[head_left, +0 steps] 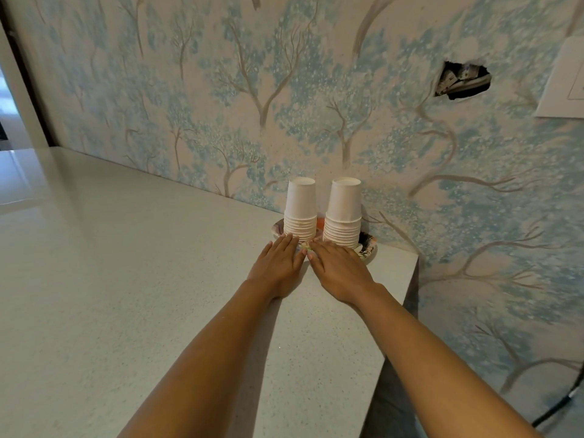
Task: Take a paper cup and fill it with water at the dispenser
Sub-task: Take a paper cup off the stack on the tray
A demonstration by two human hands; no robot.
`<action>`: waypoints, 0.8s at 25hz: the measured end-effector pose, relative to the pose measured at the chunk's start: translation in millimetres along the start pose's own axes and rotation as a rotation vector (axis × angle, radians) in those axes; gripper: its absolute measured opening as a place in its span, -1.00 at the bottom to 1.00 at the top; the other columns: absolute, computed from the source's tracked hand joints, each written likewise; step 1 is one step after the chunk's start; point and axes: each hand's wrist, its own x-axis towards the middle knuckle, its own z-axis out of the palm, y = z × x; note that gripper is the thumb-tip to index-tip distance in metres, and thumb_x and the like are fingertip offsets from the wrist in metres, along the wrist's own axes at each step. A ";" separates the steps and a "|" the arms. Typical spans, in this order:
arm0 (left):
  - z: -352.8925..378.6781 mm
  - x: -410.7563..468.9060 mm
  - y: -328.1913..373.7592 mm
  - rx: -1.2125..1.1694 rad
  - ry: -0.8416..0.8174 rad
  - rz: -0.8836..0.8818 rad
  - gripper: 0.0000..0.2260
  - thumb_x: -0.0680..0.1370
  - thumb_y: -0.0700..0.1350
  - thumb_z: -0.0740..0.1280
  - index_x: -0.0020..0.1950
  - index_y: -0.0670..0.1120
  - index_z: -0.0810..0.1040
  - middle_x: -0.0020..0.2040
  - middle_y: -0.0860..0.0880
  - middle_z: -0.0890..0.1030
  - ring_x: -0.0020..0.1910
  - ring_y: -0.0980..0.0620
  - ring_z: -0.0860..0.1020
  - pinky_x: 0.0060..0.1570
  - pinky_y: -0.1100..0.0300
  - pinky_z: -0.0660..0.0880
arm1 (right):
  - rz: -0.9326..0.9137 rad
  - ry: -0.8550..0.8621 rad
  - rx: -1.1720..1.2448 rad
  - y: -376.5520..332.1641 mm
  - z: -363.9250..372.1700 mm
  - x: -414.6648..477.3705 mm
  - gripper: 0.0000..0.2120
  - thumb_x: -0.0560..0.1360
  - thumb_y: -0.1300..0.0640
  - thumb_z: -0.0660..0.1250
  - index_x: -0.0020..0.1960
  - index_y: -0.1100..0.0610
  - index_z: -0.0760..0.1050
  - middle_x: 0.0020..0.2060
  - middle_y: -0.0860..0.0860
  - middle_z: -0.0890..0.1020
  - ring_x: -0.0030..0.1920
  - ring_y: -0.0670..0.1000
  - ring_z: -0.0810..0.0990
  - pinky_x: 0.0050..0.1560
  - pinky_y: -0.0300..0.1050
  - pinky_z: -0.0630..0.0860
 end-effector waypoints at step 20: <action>-1.8 64.1 -22.1 -0.538 0.277 -0.135 -0.12 0.31 0.23 0.44 0.47 -0.07 0.11 0.47 -0.10 0.29 0.42 -0.10 0.28 0.33 -0.03 0.33 | 0.002 0.311 -0.025 -39.3 -80.4 106.2 -0.56 0.54 -0.01 0.22 0.33 0.22 0.34 0.28 0.19 0.44 0.29 0.18 0.37 0.23 0.04 0.38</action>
